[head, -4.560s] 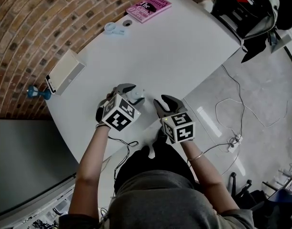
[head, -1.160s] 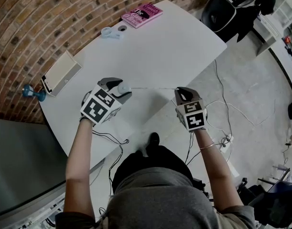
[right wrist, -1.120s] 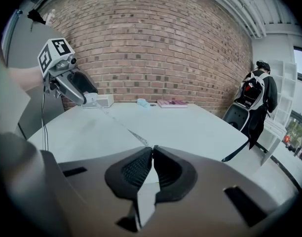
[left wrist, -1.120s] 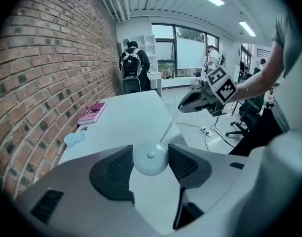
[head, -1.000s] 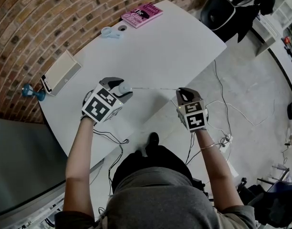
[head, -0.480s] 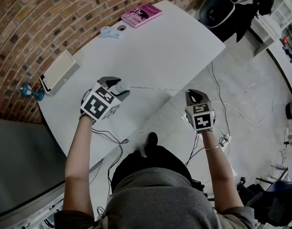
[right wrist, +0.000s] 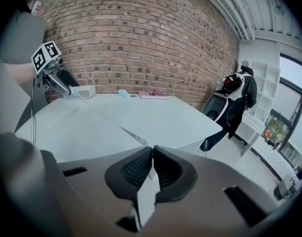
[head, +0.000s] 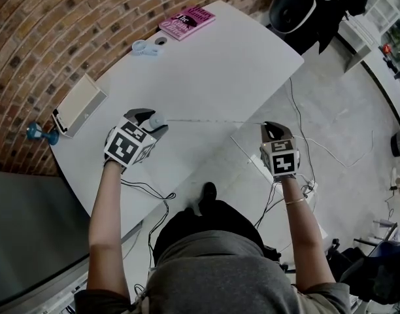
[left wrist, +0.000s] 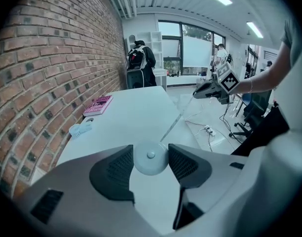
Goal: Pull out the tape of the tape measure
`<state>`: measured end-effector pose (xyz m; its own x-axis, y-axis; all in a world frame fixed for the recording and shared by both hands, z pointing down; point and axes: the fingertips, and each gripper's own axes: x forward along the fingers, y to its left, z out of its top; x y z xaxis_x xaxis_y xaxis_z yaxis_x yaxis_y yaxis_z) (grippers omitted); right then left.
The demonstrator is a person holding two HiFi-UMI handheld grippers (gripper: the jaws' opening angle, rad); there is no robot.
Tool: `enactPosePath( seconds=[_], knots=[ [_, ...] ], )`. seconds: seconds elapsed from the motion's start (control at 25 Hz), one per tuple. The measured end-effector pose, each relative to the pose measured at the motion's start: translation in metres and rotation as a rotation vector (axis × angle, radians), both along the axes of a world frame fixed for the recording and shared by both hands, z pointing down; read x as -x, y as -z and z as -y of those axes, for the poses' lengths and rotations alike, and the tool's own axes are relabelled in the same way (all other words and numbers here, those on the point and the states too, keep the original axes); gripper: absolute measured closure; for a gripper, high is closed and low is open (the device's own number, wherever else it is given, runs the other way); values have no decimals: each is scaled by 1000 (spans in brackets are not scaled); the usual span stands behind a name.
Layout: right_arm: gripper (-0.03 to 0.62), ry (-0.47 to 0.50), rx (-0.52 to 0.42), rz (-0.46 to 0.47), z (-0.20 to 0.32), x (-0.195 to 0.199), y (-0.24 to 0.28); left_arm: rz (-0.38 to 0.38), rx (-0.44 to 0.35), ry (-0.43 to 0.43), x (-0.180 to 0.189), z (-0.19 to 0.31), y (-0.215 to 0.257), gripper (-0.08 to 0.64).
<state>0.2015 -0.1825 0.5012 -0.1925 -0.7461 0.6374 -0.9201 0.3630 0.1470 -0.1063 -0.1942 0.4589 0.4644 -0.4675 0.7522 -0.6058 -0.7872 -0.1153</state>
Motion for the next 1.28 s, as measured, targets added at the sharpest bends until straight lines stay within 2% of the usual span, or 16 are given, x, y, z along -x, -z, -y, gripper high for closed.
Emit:
enactPosePath(
  seconds=[0.36, 0.6, 1.0, 1.28],
  knots=[
    [574, 9, 6, -12, 1, -3, -2, -18, 15, -1, 0, 0, -7, 325],
    [575, -36, 14, 2, 3, -22, -4, 0, 15, 35, 12, 3, -10, 325],
    [574, 44, -16, 7, 26, -1, 3, 11, 16, 87, 8, 7, -21, 325],
    [574, 93, -30, 21, 46, 13, 5, 6, 12, 157, 18, 12, -20, 325]
  ],
)
